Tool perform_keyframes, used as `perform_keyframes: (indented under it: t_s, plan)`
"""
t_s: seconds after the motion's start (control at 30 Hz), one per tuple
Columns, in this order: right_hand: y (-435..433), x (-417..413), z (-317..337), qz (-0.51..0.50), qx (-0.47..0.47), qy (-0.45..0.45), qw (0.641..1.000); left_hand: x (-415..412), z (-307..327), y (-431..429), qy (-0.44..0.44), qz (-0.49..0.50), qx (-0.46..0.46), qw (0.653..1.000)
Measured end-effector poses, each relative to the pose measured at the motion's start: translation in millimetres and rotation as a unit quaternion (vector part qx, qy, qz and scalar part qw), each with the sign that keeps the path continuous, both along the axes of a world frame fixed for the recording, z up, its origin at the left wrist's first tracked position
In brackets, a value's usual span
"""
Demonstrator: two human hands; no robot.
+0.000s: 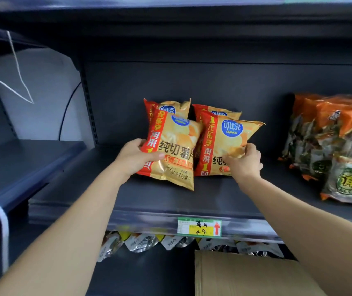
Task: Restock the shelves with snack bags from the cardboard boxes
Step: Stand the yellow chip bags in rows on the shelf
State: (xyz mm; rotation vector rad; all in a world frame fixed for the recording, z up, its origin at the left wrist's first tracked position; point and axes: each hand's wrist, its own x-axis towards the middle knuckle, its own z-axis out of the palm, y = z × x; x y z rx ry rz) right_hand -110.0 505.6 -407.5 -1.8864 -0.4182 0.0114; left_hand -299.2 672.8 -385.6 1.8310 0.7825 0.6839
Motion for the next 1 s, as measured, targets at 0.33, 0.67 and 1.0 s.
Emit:
perform_keyframes:
  t_s: [0.33,0.67,1.0]
  plan:
    - [16,-3,0,0.004,-0.066,-0.045,0.997,24,-24,37,0.051,0.069,-0.024,0.996]
    - [23,0,-4,-0.006,-0.054,-0.049,0.997,46,-30,27,0.066,0.103,0.032,0.992]
    - [6,-17,-11,-0.036,-0.084,-0.035,0.995,25,-19,-11,0.102,0.17,0.083,0.977]
